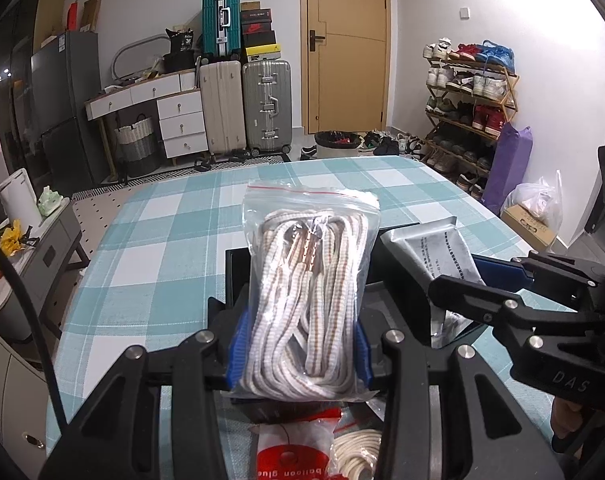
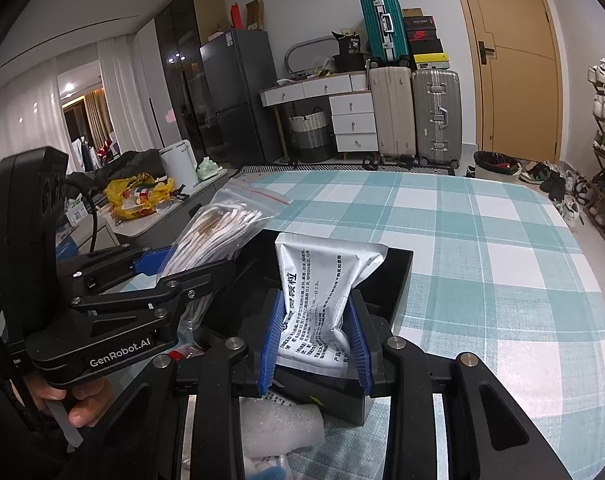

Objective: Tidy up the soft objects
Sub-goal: 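Lower the rope bag and sachet into the black box and open both grippers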

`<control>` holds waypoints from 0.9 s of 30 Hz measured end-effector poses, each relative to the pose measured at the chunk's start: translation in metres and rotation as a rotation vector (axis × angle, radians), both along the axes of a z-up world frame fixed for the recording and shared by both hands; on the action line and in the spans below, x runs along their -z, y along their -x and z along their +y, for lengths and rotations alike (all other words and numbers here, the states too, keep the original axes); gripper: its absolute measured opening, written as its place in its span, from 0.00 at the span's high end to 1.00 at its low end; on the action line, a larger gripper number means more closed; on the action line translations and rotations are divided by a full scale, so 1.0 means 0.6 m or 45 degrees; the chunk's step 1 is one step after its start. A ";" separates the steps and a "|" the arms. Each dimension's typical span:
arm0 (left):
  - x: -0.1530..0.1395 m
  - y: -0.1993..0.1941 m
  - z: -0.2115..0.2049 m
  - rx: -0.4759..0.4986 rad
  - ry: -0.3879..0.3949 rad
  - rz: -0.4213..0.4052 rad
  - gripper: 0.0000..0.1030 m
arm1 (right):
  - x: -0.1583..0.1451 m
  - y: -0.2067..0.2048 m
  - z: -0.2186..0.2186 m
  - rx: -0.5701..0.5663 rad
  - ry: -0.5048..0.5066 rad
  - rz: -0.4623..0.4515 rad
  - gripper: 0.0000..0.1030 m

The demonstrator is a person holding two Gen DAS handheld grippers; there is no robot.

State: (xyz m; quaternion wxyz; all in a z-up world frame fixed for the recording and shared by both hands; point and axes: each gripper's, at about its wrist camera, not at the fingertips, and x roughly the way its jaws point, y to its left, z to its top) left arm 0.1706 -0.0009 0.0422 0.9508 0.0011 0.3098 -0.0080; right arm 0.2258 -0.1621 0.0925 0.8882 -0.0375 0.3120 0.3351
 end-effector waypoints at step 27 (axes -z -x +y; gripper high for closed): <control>0.036 -0.017 -0.012 0.046 -0.011 0.109 0.60 | 0.033 -0.029 0.013 -0.012 0.102 0.022 0.69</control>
